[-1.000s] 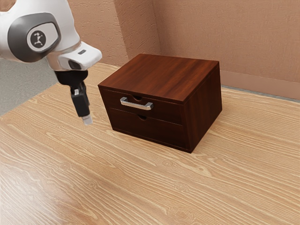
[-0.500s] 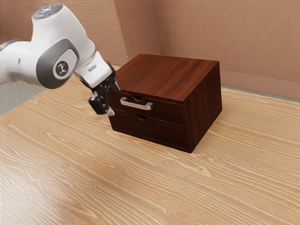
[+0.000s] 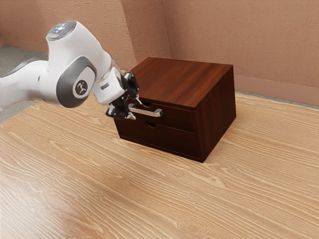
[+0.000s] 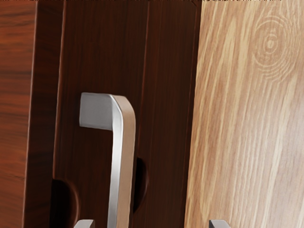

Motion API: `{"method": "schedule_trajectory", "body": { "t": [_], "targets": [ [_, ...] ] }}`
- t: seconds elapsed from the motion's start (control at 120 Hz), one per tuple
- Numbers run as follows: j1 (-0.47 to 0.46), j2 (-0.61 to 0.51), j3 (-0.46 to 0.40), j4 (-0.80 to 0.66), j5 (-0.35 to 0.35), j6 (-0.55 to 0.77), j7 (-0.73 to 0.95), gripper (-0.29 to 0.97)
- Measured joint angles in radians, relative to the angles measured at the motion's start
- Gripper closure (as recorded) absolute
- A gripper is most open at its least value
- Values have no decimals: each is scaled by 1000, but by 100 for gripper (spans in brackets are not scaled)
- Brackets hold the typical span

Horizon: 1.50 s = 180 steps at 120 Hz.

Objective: Pull the drawer handle with one arm to open the drawer

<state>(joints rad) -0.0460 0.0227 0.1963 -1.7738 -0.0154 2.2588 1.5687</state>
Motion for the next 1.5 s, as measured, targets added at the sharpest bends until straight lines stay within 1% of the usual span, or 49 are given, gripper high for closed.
{"method": "schedule_trajectory", "body": {
  "t": [0.283,0.525,0.683,0.783,0.95,1.125,1.317,1.5],
  "targets": [
    [12,48,0,2,-56,41,103,46],
    [15,50,2,0,-89,56,164,64],
    [16,36,5,-32,-100,61,192,67],
    [15,-1,5,-76,-102,61,207,69],
    [7,-97,14,-177,-101,62,226,71],
    [21,-195,20,-283,-100,62,242,71],
    [19,-256,19,-352,-99,64,255,71],
    [15,-344,20,-434,-99,66,264,72]
  ]
}}
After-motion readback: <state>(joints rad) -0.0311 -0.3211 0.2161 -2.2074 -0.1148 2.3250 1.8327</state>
